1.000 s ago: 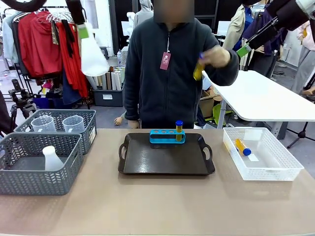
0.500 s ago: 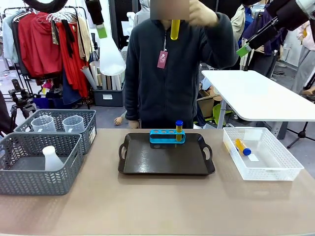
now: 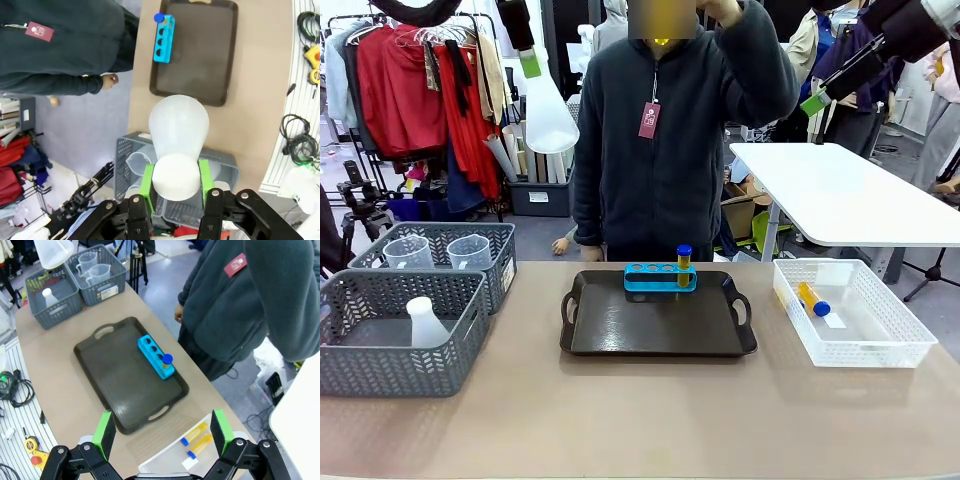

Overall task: Prepare the laboratory tools.
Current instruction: Pick up one Small flask and place it on the Handle tray.

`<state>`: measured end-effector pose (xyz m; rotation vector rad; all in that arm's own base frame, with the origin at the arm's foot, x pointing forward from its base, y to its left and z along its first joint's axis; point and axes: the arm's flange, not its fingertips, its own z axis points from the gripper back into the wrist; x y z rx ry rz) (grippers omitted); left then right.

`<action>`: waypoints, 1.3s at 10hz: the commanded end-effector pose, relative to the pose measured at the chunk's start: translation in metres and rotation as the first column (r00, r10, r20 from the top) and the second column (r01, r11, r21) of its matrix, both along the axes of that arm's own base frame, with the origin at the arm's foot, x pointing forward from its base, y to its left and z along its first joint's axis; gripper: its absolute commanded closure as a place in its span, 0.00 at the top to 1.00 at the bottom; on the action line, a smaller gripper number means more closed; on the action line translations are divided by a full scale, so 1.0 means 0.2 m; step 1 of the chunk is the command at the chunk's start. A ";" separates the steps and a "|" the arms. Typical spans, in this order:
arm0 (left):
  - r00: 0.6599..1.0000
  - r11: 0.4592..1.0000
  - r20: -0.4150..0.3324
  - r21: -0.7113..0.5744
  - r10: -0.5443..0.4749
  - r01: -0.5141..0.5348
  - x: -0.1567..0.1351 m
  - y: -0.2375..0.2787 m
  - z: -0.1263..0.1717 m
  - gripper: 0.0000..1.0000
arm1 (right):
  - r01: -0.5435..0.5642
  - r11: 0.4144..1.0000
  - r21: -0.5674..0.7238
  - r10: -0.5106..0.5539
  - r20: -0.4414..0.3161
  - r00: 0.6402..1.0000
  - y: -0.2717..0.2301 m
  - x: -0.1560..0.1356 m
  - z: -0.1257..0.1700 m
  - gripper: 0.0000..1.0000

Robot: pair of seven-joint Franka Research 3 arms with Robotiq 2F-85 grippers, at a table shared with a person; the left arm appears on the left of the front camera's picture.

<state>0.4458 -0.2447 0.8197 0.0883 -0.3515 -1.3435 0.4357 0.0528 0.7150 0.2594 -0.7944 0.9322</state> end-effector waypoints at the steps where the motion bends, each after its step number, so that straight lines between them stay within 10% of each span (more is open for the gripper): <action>1: 1.000 1.000 0.005 0.012 0.005 -0.005 -0.02 0.01 0.00 0.00 | -0.007 1.000 0.001 0.007 0.004 1.000 0.00 0.00 0.00 1.00; 13: 0.976 0.982 -0.114 -0.050 -0.187 0.182 0.38 -0.40 -0.59 0.00 | -0.007 1.000 0.001 0.007 0.004 1.000 0.00 0.00 0.00 1.00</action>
